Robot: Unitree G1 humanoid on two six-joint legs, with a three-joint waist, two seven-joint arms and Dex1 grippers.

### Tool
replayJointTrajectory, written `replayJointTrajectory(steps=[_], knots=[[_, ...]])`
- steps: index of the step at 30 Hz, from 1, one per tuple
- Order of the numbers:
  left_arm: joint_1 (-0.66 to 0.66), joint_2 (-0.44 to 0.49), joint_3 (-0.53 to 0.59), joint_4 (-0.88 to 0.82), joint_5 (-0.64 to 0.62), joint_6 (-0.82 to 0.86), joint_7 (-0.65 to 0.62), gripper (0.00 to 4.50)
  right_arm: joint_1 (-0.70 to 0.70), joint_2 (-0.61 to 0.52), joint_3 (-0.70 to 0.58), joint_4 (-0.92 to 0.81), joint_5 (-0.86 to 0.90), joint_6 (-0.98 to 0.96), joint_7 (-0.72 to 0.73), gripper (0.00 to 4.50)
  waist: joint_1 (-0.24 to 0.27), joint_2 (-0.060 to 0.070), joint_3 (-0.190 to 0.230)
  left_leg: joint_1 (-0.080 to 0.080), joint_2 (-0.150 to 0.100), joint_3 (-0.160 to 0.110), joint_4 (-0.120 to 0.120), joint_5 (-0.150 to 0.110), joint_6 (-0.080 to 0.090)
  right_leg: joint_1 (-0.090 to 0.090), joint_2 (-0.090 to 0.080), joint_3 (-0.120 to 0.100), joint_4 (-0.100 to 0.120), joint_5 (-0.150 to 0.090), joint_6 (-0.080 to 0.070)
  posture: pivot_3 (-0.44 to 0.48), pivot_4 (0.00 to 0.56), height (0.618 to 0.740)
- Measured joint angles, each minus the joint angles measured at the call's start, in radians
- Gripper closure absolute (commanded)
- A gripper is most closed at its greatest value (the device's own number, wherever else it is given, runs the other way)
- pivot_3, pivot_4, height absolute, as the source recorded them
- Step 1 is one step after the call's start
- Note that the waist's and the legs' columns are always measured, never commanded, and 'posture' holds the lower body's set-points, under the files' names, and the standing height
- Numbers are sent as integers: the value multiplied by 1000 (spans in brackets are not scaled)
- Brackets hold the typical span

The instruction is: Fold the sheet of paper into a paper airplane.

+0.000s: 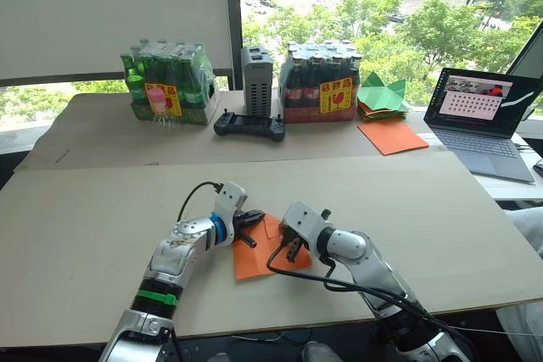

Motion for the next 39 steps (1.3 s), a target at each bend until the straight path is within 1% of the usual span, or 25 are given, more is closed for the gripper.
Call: replayJointTrajectory(steps=[5, 9, 14, 17, 21, 24, 28, 33, 39], knots=[[10, 0, 7, -24, -6, 20, 15, 4500, -28, 6, 17, 31, -2, -13, 14, 4473, -1, 0, 0, 0, 0, 0, -2, 0, 0, 0, 0, 0, 0, 0, 0, 0, 150, 740], [33, -7, 57, -63, -52, 67, 32, 4500, -36, 5, 20, 46, -3, -27, 18, 4473, 0, 0, 0, 1, 0, 0, -2, 0, 0, 0, 0, 0, 0, 0, -1, 0, 150, 740], [41, -1, 156, -164, -164, 151, 36, 4500, -45, 6, 28, 55, -5, -33, 19, 4473, -1, 0, 0, 1, 0, 0, -2, 0, 0, -1, 0, 0, 0, 0, -1, 0, 150, 740], [58, 9, 220, -226, -254, 217, 33, 4500, -48, 6, 30, 57, -5, -33, 19, 4473, -2, 0, 0, 1, 1, 0, -2, 0, 0, -1, 0, 0, 0, 0, -1, 0, 150, 740], [90, 61, 328, -297, -387, 322, 26, 4500, -53, 7, 36, 62, -5, -36, 19, 4473, -4, 0, 0, 1, 2, 0, -3, 0, 0, -1, 1, 0, 0, 0, -1, 0, 150, 740], [139, 112, 378, -320, -458, 367, 8, 3699, -56, 7, 40, 64, -5, -36, 19, 4500, -5, 0, 0, 1, 2, 0, -3, 0, 0, -1, 1, 0, 0, 0, -1, 0, 150, 740], [223, 171, 407, -322, -490, 387, -17, 2382, -59, 6, 42, 64, -6, -36, 19, 4500, -2, 0, 0, 1, 2, 0, -4, 0, 0, -2, 1, 0, 0, -1, -2, 0, 150, 740], [252, 179, 384, -322, -486, 372, -18, 2382, -60, 7, 45, 65, -7, -36, 19, 4500, -1, -1, 0, 1, 2, 0, -5, 0, 0, -2, 1, 0, 0, -1, -3, 0, 150, 740], [245, 142, 333, -301, -468, 344, 7, 2382, -61, 8, 46, 65, -8, -37, 19, 4500, 0, -1, 0, 1, 2, 0, -6, 0, 0, -2, 1, 0, 0, -1, -4, 0, 150, 740]])
